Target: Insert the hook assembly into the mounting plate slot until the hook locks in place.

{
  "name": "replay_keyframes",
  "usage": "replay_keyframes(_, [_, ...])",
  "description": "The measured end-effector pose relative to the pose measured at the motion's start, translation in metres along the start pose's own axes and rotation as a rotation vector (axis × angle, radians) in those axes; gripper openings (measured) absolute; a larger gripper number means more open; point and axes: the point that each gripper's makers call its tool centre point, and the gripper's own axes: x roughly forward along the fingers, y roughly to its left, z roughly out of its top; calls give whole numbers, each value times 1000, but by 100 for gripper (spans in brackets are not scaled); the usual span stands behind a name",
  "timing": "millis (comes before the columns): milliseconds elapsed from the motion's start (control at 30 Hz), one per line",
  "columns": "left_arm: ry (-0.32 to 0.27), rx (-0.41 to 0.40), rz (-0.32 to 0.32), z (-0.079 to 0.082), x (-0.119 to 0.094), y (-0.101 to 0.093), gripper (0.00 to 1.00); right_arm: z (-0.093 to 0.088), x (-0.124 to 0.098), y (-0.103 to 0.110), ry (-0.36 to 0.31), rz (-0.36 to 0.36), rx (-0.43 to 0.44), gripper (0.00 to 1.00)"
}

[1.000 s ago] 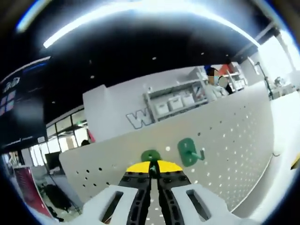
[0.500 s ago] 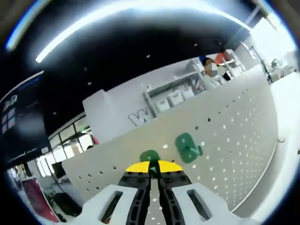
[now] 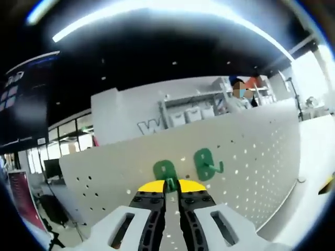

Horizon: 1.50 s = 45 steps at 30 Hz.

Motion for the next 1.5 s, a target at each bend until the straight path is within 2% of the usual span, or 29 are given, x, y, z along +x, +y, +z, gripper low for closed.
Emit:
replay_keyframes(233, [-17,-4,-18,2,-8,-5,18,-2,1,2,8,5,-5,51])
replay_keyframes(533, [2,-17,-57,-4,-23,-17,34,-3,1,3,12,6,-13,51])
replay_keyframes(700, [11,-46,-79,-9,-29,-21,40,-4,1,3,15,6,-17,51])
replay_keyframes(1033, [8,-92,-117,-14,-61,-30,53,-5,1,0,16,-2,-24,50])
replay_keyframes(1333, [11,-134,-135,-26,-93,-31,56,-8,0,-5,27,-17,-28,50])
replay_keyframes(1500, [24,-150,-138,-38,-106,-32,56,-11,1,-6,35,-20,-33,50])
